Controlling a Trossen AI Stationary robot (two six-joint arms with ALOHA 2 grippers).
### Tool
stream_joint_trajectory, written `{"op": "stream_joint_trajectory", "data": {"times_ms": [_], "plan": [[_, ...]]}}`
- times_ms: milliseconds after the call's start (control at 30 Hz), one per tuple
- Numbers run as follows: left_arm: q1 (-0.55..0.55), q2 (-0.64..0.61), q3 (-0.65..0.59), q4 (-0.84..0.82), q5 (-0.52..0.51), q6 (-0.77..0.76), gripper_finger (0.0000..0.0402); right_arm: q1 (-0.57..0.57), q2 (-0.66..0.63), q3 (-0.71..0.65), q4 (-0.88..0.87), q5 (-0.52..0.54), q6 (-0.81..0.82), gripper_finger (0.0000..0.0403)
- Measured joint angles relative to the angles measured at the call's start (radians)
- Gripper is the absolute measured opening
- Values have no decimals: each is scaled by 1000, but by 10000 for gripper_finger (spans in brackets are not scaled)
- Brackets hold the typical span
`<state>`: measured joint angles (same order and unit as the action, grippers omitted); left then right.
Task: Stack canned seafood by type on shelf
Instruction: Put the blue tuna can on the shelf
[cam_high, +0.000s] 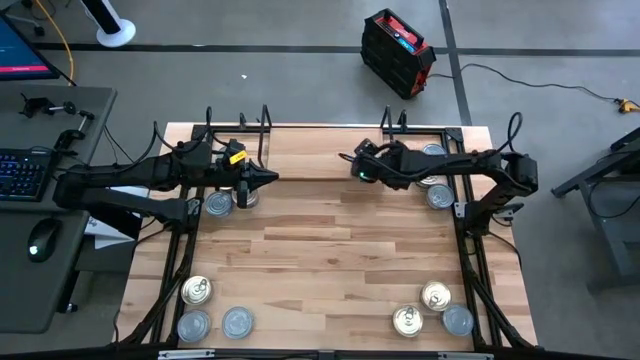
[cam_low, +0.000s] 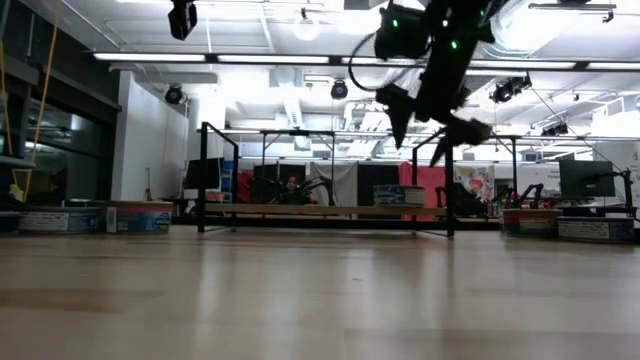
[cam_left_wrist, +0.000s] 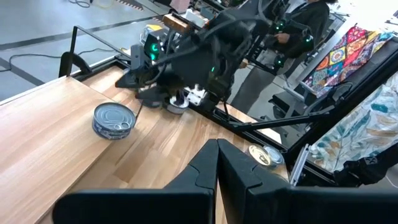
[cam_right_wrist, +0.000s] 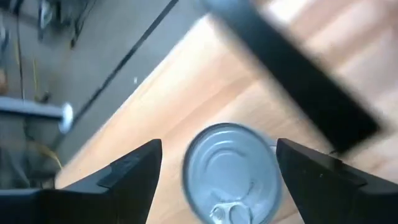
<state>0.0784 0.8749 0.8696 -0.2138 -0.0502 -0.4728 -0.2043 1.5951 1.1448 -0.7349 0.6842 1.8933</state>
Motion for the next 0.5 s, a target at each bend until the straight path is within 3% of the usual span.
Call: {"op": "stream_joint_trajectory", "data": {"times_ms": [267,400,500], "plan": [[0,0,0,0,0,2,1,119,0,109,-33,-189,-458,307],[0,0,0,-1,0,2,1,183,0,111,-87,-297,-488,304],[0,0,0,-1,0,2,1,213,13,111,-232,-297,-434,264]]}}
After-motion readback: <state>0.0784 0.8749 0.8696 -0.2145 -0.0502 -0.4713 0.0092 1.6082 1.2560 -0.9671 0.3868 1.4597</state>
